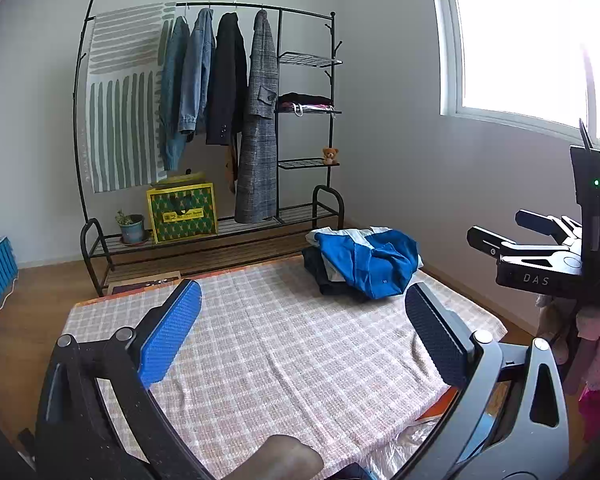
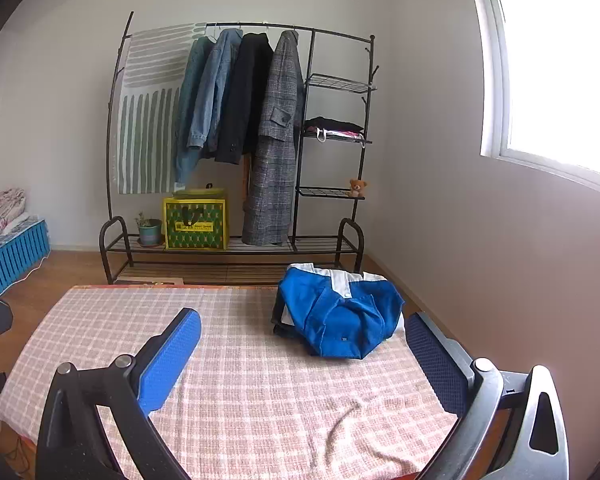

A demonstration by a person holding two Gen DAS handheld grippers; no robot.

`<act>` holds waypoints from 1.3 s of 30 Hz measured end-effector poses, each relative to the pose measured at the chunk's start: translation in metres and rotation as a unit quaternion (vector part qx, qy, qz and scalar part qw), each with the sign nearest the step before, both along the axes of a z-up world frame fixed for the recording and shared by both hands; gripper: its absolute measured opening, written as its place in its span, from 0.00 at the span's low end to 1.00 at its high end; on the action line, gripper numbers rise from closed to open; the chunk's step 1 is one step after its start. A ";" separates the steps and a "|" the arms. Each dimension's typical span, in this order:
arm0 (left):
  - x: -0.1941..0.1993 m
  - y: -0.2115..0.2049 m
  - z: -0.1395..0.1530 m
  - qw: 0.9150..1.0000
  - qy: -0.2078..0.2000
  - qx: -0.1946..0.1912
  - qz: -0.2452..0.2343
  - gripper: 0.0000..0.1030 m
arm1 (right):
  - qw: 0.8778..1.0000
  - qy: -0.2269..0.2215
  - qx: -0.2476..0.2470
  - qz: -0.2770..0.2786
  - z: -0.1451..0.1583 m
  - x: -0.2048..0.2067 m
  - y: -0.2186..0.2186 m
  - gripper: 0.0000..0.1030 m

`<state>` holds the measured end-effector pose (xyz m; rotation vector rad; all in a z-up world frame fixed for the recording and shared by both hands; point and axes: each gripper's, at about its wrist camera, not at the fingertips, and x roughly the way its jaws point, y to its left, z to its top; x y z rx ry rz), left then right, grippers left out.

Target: Fold large clothes

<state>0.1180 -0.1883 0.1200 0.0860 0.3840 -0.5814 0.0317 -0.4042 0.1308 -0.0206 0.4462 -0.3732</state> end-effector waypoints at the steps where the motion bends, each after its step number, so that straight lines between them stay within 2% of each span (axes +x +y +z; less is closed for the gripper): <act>1: -0.001 0.000 -0.001 1.000 -0.001 0.003 0.005 1.00 | 1.000 0.000 0.000 -0.002 -0.001 0.000 0.000 1.00; 13: 0.001 -0.005 -0.018 1.000 0.012 0.018 0.017 1.00 | 1.000 0.008 -0.002 -0.029 -0.013 -0.002 0.001 1.00; 29: 0.001 0.001 -0.022 0.999 0.018 0.017 0.026 1.00 | 0.999 0.009 -0.003 -0.035 -0.019 0.001 0.007 1.00; 39: -0.002 0.004 -0.027 0.998 0.009 0.037 0.055 1.00 | 0.999 0.005 -0.008 -0.038 -0.019 -0.002 0.010 1.00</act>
